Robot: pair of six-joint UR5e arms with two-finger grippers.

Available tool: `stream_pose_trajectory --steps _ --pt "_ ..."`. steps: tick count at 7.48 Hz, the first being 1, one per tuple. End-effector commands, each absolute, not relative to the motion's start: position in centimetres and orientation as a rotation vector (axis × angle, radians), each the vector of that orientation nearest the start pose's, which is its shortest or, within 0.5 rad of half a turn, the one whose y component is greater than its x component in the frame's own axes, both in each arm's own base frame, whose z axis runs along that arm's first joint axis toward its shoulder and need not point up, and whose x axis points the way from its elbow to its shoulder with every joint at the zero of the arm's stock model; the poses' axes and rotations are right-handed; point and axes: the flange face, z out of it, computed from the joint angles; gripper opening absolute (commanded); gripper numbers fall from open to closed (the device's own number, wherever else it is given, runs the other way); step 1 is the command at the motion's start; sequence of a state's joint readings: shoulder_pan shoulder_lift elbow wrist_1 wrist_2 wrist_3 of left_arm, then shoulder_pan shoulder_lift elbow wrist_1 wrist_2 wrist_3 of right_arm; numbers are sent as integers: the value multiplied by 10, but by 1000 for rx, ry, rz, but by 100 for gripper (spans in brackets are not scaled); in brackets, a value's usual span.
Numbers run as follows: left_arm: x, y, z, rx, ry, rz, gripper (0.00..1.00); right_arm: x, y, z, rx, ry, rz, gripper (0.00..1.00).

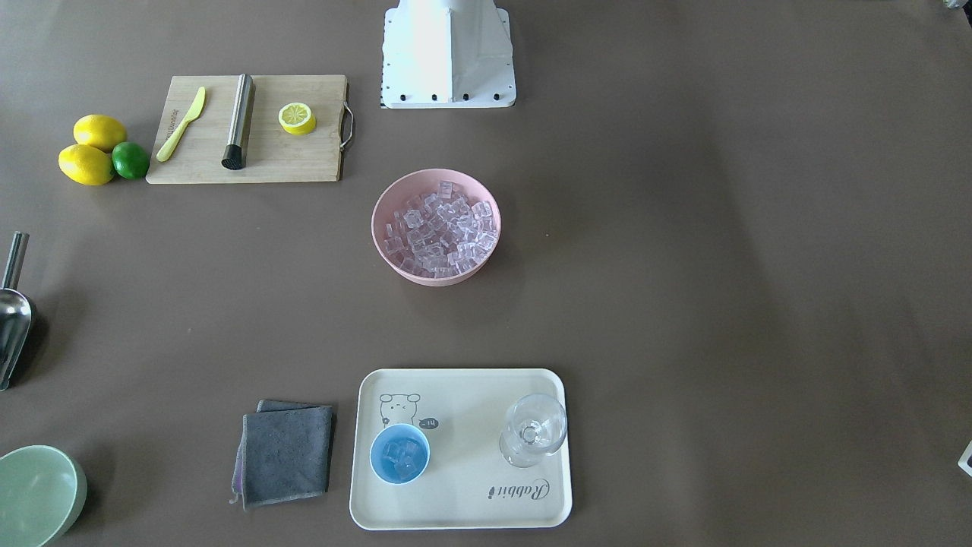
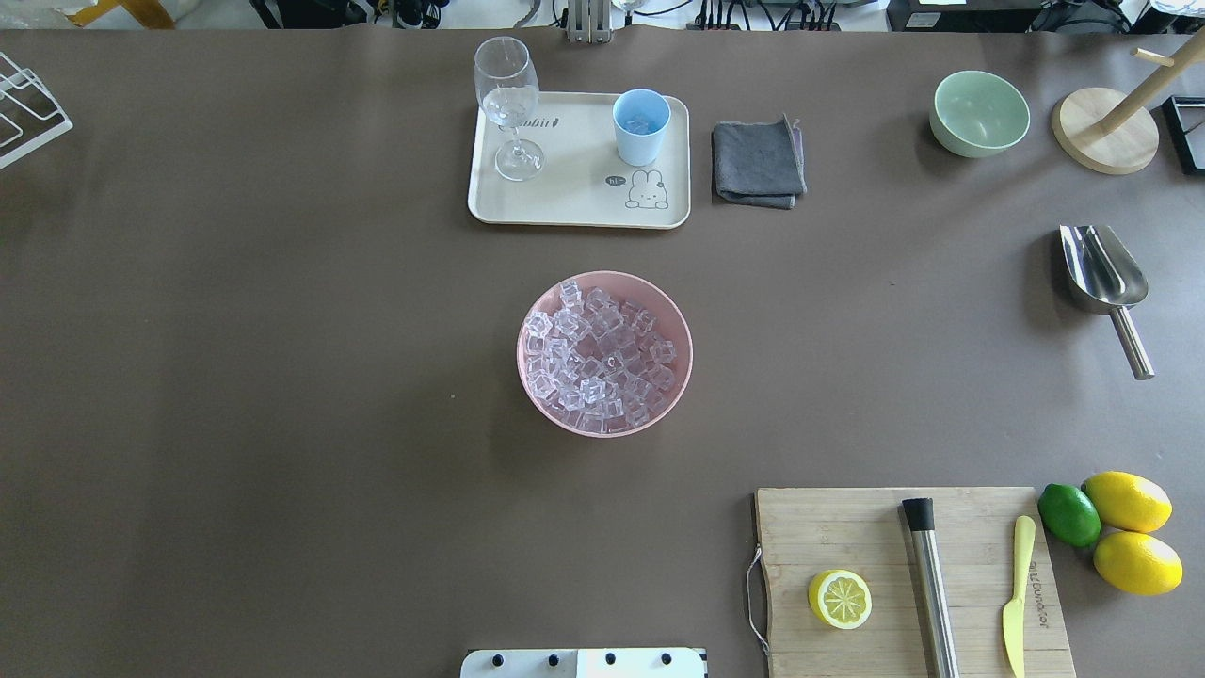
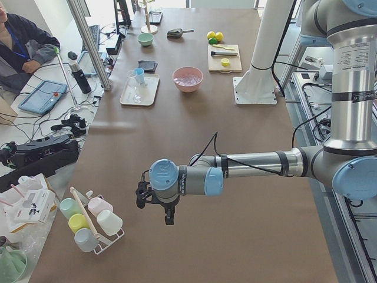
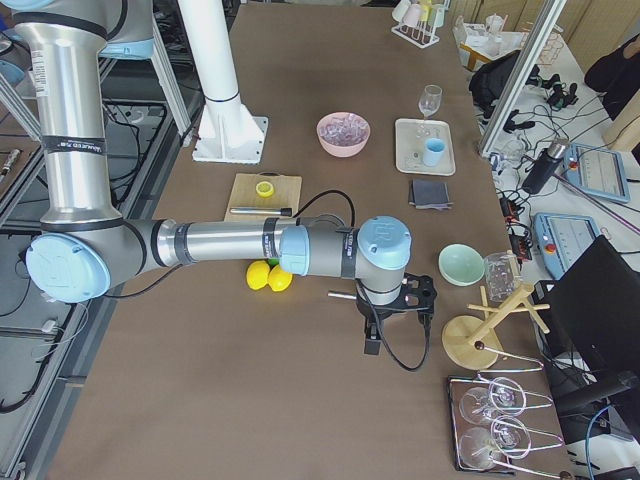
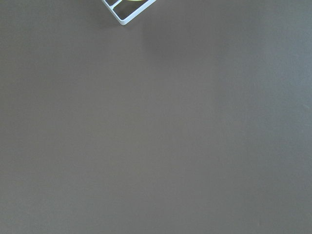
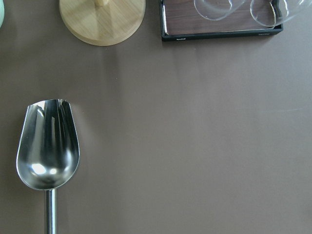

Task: Put ice in cup with scoop

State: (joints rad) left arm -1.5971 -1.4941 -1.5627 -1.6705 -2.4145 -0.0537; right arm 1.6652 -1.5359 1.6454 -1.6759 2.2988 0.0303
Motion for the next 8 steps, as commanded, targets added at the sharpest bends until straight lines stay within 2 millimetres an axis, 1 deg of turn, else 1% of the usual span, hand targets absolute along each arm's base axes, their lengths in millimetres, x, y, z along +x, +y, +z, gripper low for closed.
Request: stream_pose_trajectory --steps 1,4,6,8 --pt "-67 -459 684 -1 845 -60 98 111 -488 626 14 -760 116 100" --pt "-62 -459 684 -6 845 -51 98 109 -490 625 16 -757 110 100" --pt "-47 -467 682 -18 845 -25 98 108 -492 623 17 -756 107 100" --pt "-46 -468 683 -17 845 -19 98 106 -492 622 18 -758 104 100"
